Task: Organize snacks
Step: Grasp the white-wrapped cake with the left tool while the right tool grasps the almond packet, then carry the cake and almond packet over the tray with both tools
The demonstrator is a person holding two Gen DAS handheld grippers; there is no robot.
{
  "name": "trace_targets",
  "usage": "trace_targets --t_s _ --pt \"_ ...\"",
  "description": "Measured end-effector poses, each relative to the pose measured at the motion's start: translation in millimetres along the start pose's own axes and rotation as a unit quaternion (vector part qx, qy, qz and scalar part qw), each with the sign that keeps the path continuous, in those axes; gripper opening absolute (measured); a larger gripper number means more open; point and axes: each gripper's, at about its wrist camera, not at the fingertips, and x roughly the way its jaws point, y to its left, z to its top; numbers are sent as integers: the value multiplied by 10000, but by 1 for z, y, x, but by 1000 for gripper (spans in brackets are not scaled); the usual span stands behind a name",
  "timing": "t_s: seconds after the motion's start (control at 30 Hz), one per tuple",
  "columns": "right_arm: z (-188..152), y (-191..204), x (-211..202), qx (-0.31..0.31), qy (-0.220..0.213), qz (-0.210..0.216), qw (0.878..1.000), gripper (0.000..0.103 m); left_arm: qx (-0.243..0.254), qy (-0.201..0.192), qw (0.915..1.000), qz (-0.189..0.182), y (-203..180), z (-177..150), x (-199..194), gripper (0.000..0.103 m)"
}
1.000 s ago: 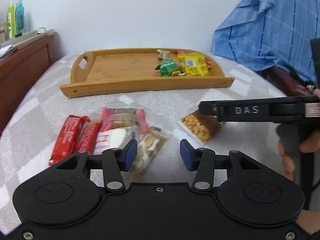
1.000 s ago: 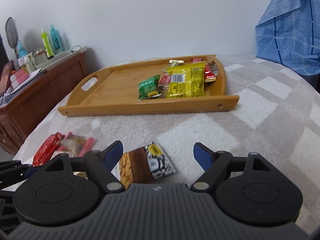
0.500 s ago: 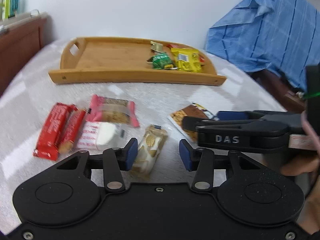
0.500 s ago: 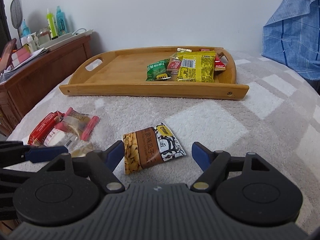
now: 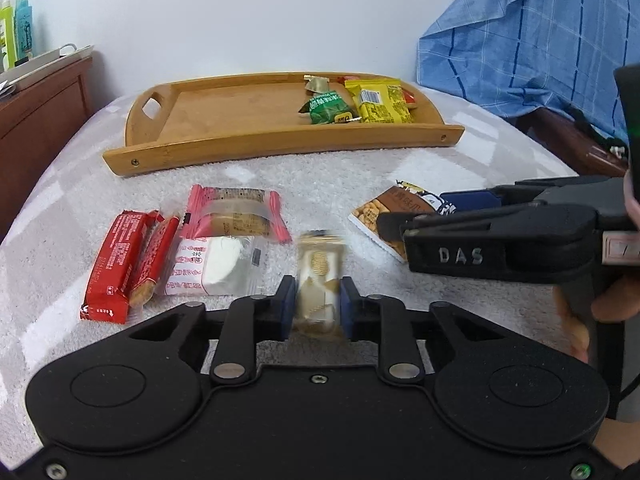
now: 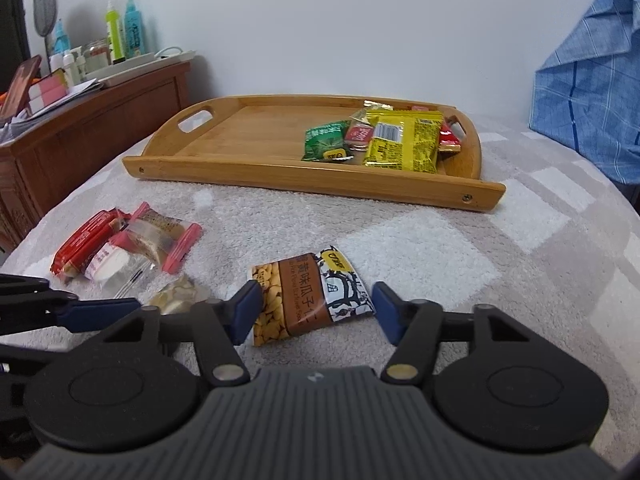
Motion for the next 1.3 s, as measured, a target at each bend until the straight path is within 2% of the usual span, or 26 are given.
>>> trace_targets --t_s 0.1,0.13,0.17,0.27,0.33,0.4,0.47,0.57,0.7,0.73,0.87,1.07,1.3 --pt "0 2 -1 -46 -24 -2 10000 58 -93 -33 10000 13 1 2 -2 21" --pt "0 1 -1 -9 -32 8 10000 53 -120 -66 9999 38 1 2 -3 21" --pt "1 -1 -2 43 -70 -16 10000 44 -142 -94 9998 48 2 3 -5 21" --pt "4 -9 -7 311 -203 -13 9993 36 -213 -221 9995 73 4 8 -11 21" --pt "5 -16 -6 484 -181 61 9986 37 -242 -301 9992 128 5 11 -14 21" --pt "4 -17 -6 528 -220 5 9984 62 -284 -360 9988 179 7 15 -16 21" --pt "4 -11 -5 308 -232 5 9993 76 -352 -407 9984 199 11 18 -17 21" --pt "0 4 -5 -145 -209 84 9996 81 -388 -465 9978 257 16 22 -19 21" --pt "-7 22 5 -714 -76 -162 9973 81 -395 -504 9974 317 21 26 -19 21" --pt "-7 24 5 -727 -91 -176 9972 68 -398 -514 9973 329 22 27 -19 21" --pt "-4 21 2 -571 -96 -72 9983 60 -406 -588 9968 366 26 32 -20 21" --pt "5 16 -8 -354 -402 85 9985 59 -426 -667 9960 426 35 46 -17 21" --pt "50 17 0 -304 -649 345 9968 59 -427 -860 9937 580 57 85 -2 21"
